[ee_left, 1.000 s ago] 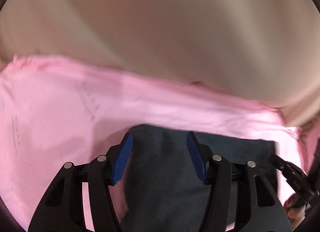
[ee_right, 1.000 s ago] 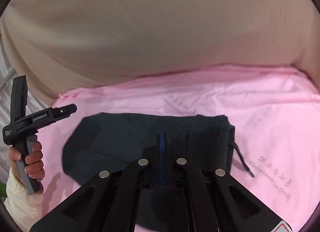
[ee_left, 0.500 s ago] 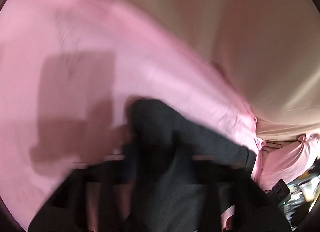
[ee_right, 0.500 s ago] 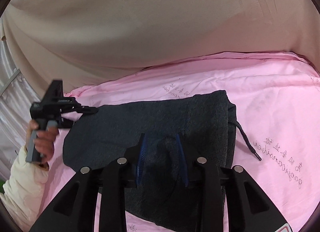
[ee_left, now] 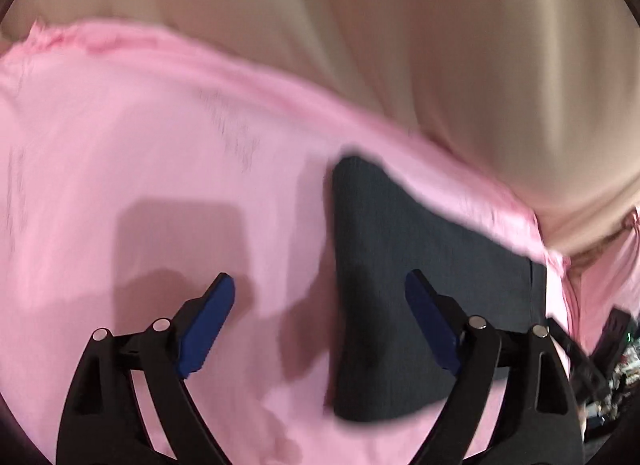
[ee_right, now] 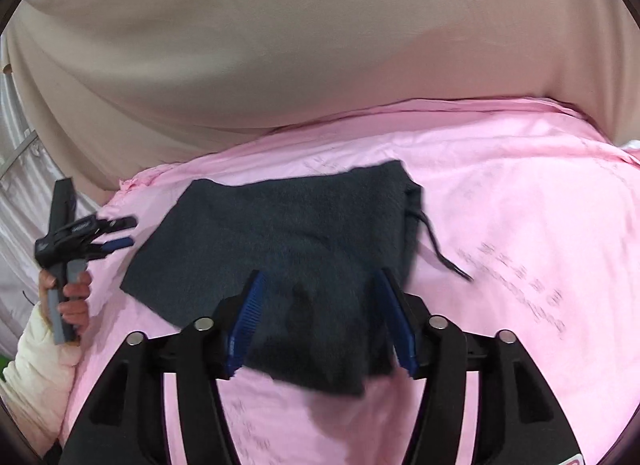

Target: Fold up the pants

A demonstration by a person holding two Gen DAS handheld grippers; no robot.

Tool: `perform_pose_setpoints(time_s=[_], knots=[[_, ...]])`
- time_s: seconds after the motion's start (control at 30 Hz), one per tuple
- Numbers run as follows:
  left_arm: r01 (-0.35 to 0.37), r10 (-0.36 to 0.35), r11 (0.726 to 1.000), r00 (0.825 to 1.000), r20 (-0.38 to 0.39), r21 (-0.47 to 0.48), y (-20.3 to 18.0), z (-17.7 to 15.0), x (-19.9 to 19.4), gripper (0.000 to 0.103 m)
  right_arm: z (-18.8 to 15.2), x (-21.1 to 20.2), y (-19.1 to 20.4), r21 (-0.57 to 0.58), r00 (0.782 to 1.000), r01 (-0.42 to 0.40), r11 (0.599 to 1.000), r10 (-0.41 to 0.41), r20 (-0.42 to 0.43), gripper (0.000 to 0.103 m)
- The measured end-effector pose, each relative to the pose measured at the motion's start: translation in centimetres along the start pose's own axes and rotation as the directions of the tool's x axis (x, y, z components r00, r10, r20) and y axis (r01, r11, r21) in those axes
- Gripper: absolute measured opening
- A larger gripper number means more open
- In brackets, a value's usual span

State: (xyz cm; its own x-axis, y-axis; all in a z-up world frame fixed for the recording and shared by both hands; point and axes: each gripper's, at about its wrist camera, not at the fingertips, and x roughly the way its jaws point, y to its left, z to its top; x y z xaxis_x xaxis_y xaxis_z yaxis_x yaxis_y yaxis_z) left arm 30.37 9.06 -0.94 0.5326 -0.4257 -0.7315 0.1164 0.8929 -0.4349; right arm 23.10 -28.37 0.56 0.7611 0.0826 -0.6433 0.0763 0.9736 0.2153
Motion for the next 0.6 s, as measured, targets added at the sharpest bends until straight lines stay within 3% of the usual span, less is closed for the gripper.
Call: perform_pose_setpoints(time_s=[0.07, 0.1, 0.17, 0.23, 0.27, 0.3, 0.33, 0.47, 0.53, 0.6], knots=[[0.045, -0.048, 0.998, 0.997, -0.059, -0.051, 0.5, -2.0, 0.6, 0.085, -1.3, -0.6, -0.9, 0.027, 0.996, 0.094, 0.995, -0.093, -0.011, 0.075], [0.038, -0.039, 0.999, 0.999, -0.02, -0.032, 0.1, -2.6, 0.6, 0.085, -1.7, -1.4, -1.2, 0.047, 0.994, 0.11, 0.993, -0.109, -0.019, 0.076], [0.042, -0.041, 0.999, 0.999, -0.03, 0.01, -1.1, -2.9, 1.3, 0.082, -2.5, -0.9, -2.3, 0.114, 0.997, 0.067, 0.991, -0.061, -0.056, 0.076], [0.109, -0.11, 0.994, 0.992, -0.064, -0.019, -1.8, -3.0, 1.6, 0.055, -2.8, 1.3, -3.6, 0.202, 0.993, -0.03, 0.979, 0.053, -0.109, 0.075], [0.108, -0.113, 0.993, 0.988, -0.109, -0.045, -2.3, -3.0, 2.1, 0.037, -2.9, 2.0, -4.0, 0.234, 0.992, -0.051, 0.971, 0.077, -0.103, 0.072], [0.076, -0.082, 0.995, 0.992, -0.099, -0.061, -1.8, -2.7, 1.7, 0.023, -2.7, 2.0, -4.0, 0.234, 0.99, -0.089, 0.968, 0.111, -0.085, 0.03], [0.077, -0.084, 0.995, 0.991, -0.101, -0.066, -2.0, -2.6, 1.7, 0.011, -2.4, 2.5, -3.9, 0.256, 0.977, -0.152, 0.955, 0.185, -0.11, 0.027], [0.123, -0.126, 0.991, 0.99, -0.069, -0.049, -3.4, -2.9, -2.6, 0.01, -1.3, -1.2, -2.3, 0.205, 0.981, -0.161, 0.965, 0.179, -0.071, 0.023], [0.082, -0.083, 0.996, 0.992, -0.093, -0.015, -4.0, -3.7, -3.6, 0.011, -1.6, -2.5, -1.9, 0.18, 0.982, -0.16, 0.971, 0.175, -0.071, 0.025], [0.013, -0.011, 1.0, 0.986, -0.164, 0.012, -3.8, -4.8, -1.9, 0.012, -2.6, -1.7, -2.3, 0.14, 0.985, -0.091, 0.986, 0.11, -0.13, 0.031]])
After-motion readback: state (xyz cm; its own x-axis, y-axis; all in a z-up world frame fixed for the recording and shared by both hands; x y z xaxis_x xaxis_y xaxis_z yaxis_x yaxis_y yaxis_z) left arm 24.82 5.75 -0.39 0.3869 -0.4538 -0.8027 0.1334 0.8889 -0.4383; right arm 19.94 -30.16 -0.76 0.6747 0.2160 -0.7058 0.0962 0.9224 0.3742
